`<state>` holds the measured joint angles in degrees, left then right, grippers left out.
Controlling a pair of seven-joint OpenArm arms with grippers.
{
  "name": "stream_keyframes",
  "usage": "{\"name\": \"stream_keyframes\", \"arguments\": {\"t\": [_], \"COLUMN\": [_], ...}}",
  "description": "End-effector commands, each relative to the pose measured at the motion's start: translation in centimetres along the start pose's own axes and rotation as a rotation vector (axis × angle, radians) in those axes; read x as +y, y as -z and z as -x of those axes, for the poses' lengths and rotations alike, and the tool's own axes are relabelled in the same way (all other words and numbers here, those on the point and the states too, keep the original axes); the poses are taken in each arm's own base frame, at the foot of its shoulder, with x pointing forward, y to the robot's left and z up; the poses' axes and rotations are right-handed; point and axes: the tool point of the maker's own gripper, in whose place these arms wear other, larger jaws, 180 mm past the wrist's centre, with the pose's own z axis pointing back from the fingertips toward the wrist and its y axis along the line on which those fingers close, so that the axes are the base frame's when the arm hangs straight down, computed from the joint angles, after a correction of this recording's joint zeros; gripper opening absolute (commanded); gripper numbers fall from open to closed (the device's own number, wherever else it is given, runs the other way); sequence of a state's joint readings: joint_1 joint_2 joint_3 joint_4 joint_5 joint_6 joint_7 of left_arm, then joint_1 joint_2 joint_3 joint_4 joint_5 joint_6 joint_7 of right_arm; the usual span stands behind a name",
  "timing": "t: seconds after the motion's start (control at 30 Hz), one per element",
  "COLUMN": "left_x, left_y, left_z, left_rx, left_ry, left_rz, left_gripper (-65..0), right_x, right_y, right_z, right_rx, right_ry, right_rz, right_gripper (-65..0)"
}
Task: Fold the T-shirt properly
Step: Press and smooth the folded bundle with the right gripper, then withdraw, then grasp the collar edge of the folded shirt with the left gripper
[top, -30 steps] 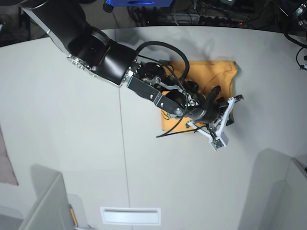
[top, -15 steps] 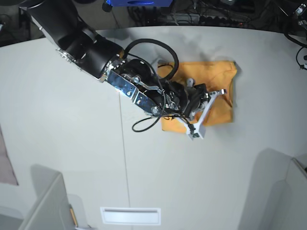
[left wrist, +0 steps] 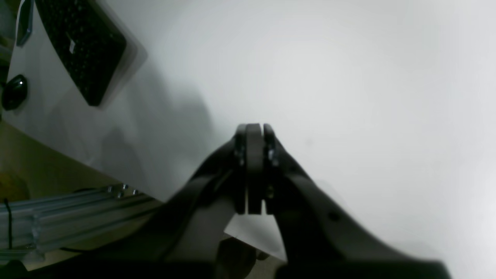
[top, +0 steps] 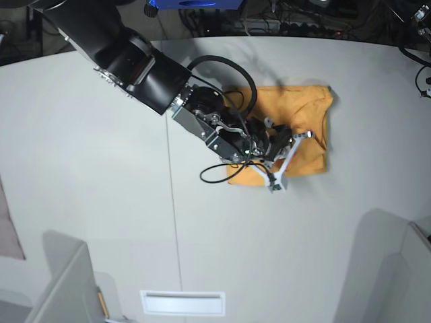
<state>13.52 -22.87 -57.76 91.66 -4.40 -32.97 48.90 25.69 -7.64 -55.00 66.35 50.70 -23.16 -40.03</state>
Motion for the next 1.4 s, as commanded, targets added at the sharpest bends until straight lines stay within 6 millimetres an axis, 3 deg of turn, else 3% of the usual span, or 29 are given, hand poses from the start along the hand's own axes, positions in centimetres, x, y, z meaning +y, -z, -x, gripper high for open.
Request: {"name": "stream_keyframes", "arguments": {"t": [0.0,0.13,0.33,0.4,0.57,0.67,0.83,0.93,1.07,1.23,1.37], "left_x": [1.1,1.1,1.0,0.8,-3.0,-5.1,-7.1,-9.0,-9.8,-13.1,-16.6], "left_y": [-0.6,-1.0,-1.0,-1.0,0.0,-0.1,-1.9,-3.4,-6.2,-7.4,-7.7], "left_z": [-1.7,-2.3,-2.5,-2.3,-2.1,-1.7,-3.6,-4.3,-5.5,-6.5,-5.9], "left_rx": [-0.05,-0.066,-0.071,-0.069,-0.053,-0.051,-0.132,-0.147,-0.15,-0.211,-0.188], "left_ry": [0.014,0.024,0.026,0.023,0.073,0.084,0.097,0.166,0.144,0.037,0.026], "left_rz": [-0.031,-0.036,-0.034,-0.031,0.052,0.092,0.112,0.203,0.252,0.438,0.537], "left_gripper": [-65.0,-65.0,-65.0,-65.0,-65.0,-65.0,-65.0,-65.0,-65.0,-65.0,-65.0], "right_x": [1.1,2.1,2.5,3.6,6.9,7.8,5.1,2.3,-3.3,-10.8,-14.6], "right_y": [-0.4,-0.6,-2.4,-2.7,-4.2,-5.0,-6.1,-6.9,-8.5,-12.6,-15.2], "right_z": [-2.0,-3.9,-9.3,-9.6,-10.8,-11.3,-9.9,-8.8,-7.7,-6.1,-3.0], "right_rx": [-0.055,-0.164,-0.481,-0.534,-0.553,-0.53,-0.449,-0.42,-0.423,-0.478,-0.495], "right_ry": [-0.038,-0.058,-0.045,-0.035,0.049,-0.007,-0.144,-0.202,-0.143,0.016,0.105], "right_rz": [-0.032,-0.074,-0.091,-0.125,-0.266,-0.282,-0.209,-0.147,-0.031,0.091,0.142], "right_gripper": [-65.0,-65.0,-65.0,-65.0,-65.0,-65.0,-65.0,-65.0,-65.0,-65.0,-65.0]}}
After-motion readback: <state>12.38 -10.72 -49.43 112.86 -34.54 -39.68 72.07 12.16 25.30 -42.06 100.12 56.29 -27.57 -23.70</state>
